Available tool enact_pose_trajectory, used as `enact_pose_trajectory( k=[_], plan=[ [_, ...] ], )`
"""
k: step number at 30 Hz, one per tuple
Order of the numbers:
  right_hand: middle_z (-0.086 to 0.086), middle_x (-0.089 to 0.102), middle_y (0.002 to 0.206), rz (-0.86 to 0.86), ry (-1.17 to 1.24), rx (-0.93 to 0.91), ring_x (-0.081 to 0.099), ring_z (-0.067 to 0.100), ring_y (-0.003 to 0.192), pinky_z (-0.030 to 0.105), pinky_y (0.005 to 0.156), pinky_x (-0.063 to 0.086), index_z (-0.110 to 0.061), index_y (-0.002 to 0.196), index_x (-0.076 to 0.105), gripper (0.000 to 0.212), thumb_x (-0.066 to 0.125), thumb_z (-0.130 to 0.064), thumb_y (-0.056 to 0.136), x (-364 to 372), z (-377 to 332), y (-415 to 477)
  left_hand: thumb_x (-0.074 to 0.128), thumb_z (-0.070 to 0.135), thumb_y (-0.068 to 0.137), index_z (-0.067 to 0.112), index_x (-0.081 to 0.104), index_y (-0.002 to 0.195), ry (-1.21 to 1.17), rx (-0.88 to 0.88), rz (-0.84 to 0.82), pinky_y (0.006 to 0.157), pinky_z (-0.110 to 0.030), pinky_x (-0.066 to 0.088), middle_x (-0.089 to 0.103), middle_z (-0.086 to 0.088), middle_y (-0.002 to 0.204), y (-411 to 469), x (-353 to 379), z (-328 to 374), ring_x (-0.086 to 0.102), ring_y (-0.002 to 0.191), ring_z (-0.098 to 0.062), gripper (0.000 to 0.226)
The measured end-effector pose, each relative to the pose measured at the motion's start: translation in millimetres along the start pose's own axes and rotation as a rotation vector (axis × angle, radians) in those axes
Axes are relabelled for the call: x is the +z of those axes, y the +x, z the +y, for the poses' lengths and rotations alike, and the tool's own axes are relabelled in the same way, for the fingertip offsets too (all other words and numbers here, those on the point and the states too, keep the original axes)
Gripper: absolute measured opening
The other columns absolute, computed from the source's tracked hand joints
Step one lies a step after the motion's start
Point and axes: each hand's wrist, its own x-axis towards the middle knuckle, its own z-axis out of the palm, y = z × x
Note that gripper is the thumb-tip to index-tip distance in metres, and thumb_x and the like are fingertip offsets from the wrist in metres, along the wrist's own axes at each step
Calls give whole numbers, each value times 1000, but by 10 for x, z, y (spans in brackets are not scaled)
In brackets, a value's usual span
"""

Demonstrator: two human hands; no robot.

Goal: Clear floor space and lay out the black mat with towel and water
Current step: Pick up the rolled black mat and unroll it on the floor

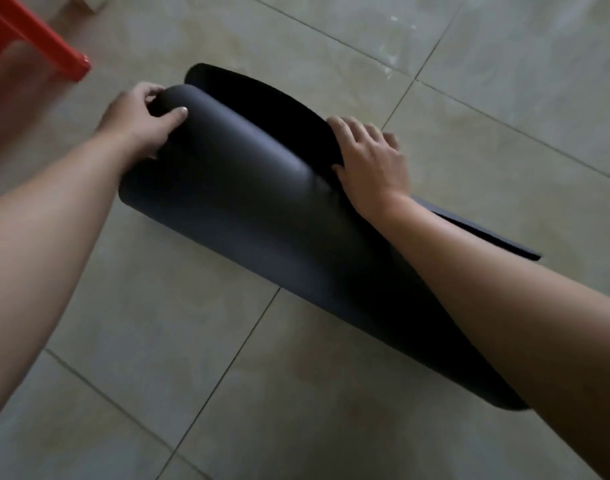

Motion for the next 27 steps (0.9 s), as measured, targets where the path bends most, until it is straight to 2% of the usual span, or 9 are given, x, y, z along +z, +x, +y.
enact_pose_trajectory(
  k=[3, 6, 9, 11, 13, 17, 20, 23, 27],
  plan=[
    [6, 45, 146, 170, -75, -143, 38, 26, 138, 42, 114, 16, -20, 136, 49, 52, 56, -18, 85, 46, 114, 27, 46, 44, 94, 23, 40, 139, 264, 86, 209, 102, -52, 37, 42, -12, 145, -169, 238, 113, 40, 131, -36, 50],
    [3, 59, 129, 184, 47, -257, 50, 25, 128, 41, 110, 25, -20, 116, 64, 28, 53, -25, 91, 67, 203, -74, 38, 35, 98, 19, 41, 142, 215, 335, 270, 108, -54, 30, 30, -12, 154, -534, 534, -5, 28, 140, -36, 47],
    [3, 60, 126, -294, 437, 82, 57, 21, 112, 31, 90, 43, -26, 126, 56, 37, 42, -44, 97, -2, 150, -203, 31, 33, 101, 25, 34, 147, 192, 389, 257, 113, -61, 11, 18, -9, 160, -882, 811, -201, 11, 147, -34, 46],
    [3, 57, 132, -629, 635, 326, 54, 19, 115, 26, 90, 37, -27, 134, 51, 53, 32, -58, 95, -39, 100, -240, 28, 36, 102, 30, 27, 150, 138, 357, 248, 113, -61, 4, 10, -5, 162, -1096, 922, -260, 3, 148, -31, 48],
    [1, 52, 139, -779, 683, 381, 50, 17, 118, 25, 94, 32, -28, 140, 44, 65, 25, -67, 92, -55, -4, -254, 27, 37, 102, 32, 20, 152, 67, 287, 242, 114, -60, 0, 3, -4, 163, -1286, 957, -345, -3, 149, -29, 50],
    [0, 53, 130, -823, 666, 301, 53, 15, 102, 27, 89, 36, -29, 146, 30, 77, 38, -73, 83, -28, -352, -307, 34, 31, 101, 21, 25, 149, -73, 176, 232, 115, -61, 12, 5, -11, 161, -1583, 922, -615, 0, 148, -34, 50],
    [0, 51, 132, -808, 643, 218, 56, 19, 110, 31, 94, 44, -32, 146, 22, 100, 61, -76, 65, 12, -727, -372, 43, 20, 98, 11, 33, 141, -120, 120, 209, 111, -56, 30, 14, -19, 154, -1839, 738, -924, 13, 143, -41, 45],
    [4, 42, 139, -726, 550, 146, 50, 24, 120, 30, 91, 42, -33, 148, 17, 113, 70, -75, 57, 21, -1036, -472, 47, 19, 97, 12, 27, 145, -79, 52, 144, 109, -48, 34, 19, -17, 150, -2135, 547, -1150, 30, 136, -40, 53],
    [7, 39, 140, -624, 441, 109, 49, 30, 121, 34, 91, 44, -30, 147, 16, 113, 70, -72, 57, 0, -1477, -577, 48, 40, 96, 20, 2, 151, -67, -203, -225, 99, -41, 43, 25, -17, 150, -2738, 448, -1255, 49, 123, -36, 75]
  ],
)
